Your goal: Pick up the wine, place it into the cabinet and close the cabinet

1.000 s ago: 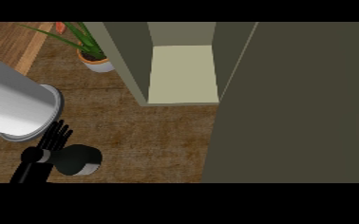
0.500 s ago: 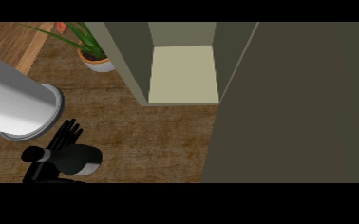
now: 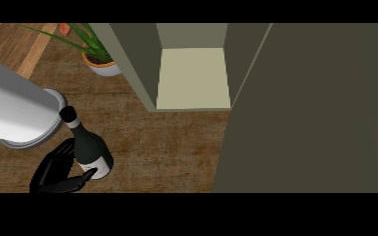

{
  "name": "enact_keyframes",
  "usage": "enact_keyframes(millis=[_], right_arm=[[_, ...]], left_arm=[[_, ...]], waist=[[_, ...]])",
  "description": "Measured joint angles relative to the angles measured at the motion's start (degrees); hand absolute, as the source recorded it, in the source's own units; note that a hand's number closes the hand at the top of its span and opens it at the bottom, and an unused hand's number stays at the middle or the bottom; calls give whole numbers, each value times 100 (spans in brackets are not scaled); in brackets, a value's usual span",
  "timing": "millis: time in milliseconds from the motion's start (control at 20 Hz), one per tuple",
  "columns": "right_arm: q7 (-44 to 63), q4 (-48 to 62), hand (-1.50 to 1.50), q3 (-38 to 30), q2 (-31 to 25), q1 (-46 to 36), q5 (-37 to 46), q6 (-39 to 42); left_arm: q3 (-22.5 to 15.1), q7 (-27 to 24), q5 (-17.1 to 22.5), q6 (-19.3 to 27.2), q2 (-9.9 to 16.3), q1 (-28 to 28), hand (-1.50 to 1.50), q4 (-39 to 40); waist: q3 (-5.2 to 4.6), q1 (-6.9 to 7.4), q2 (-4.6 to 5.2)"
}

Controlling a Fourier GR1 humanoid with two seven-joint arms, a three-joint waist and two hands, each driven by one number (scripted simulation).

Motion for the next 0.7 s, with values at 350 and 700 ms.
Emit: enact_keyframes(millis=[350,700], right_arm=[[-137,10,-150,101,-88,109,-12,-77],[-292,3,-150,65,-183,240,-22,-114]], left_arm=[[-172,-467,-79,403,-67,49,150,-67],[-328,-431,-75,1100,-564,-81,150,-465]], waist=[[7,27,0],[20,53,-2]])
